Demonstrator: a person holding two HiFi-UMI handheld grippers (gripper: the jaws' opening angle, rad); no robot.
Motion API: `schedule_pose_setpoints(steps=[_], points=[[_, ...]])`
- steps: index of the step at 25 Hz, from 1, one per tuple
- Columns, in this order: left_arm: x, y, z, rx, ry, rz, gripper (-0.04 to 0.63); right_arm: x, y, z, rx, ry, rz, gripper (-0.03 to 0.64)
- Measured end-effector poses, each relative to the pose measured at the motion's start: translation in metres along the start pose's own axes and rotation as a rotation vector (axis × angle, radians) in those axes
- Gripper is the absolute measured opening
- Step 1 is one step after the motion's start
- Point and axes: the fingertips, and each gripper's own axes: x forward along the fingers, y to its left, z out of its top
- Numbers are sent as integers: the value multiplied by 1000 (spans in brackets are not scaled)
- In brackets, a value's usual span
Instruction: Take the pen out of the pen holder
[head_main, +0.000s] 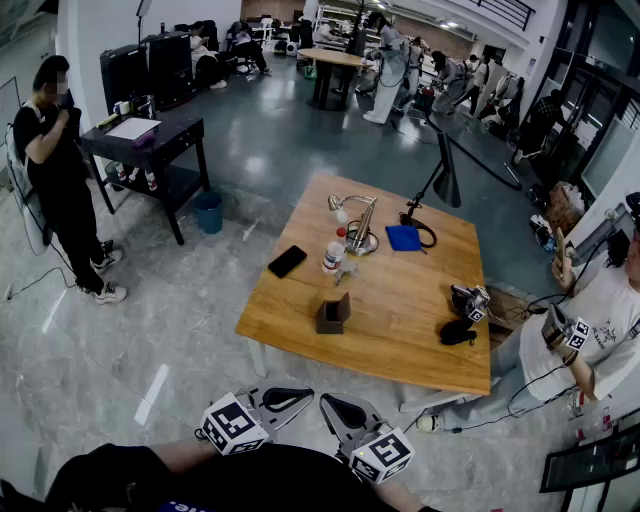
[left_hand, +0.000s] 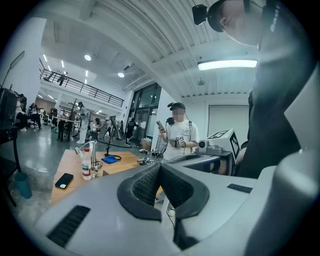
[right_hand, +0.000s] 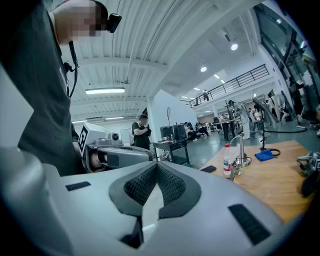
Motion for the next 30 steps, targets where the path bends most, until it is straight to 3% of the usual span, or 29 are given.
schedule_pose_setpoints(steps=[14, 24, 30], points=[[20, 2, 5, 12, 6, 16, 0, -1, -14, 4, -7, -20, 33, 6], [55, -12, -8, -8, 38, 104, 0, -28, -47, -10, 27, -22, 101, 6], [62, 2, -13, -37, 39, 135, 0, -21, -59, -18, 36, 13, 125, 6]])
